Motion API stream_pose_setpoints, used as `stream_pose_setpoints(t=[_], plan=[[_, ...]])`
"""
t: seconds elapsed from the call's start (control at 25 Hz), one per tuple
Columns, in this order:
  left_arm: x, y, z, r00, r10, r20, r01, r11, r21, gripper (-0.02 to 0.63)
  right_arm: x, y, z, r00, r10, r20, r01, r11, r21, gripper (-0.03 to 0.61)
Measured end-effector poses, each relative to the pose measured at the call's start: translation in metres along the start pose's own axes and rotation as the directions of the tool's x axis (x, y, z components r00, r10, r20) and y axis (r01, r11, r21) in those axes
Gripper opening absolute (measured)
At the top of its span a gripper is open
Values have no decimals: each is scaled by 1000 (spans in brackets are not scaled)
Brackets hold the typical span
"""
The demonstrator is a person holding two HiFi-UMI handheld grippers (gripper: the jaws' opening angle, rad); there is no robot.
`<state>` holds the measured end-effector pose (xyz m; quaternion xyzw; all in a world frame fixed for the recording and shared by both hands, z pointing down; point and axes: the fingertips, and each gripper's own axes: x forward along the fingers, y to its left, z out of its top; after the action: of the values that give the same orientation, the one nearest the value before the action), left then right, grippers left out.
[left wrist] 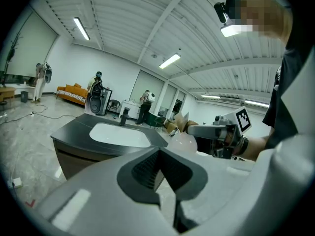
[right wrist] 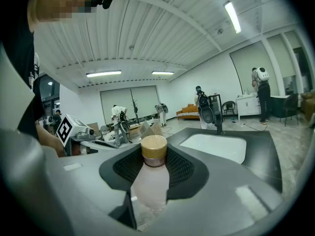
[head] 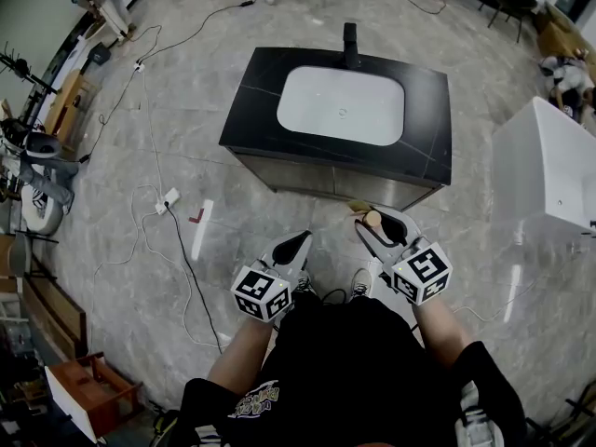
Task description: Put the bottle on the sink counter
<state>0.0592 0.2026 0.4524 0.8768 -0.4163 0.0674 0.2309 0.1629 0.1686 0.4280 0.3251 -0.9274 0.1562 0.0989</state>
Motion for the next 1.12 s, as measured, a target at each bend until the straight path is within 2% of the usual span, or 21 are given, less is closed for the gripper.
stream_pose_setpoints(t=[1.12], plan=[[-71,114,17,998,-71,2,71,997,14,0,108,68,15,996,-85,6,85,996,35,167]])
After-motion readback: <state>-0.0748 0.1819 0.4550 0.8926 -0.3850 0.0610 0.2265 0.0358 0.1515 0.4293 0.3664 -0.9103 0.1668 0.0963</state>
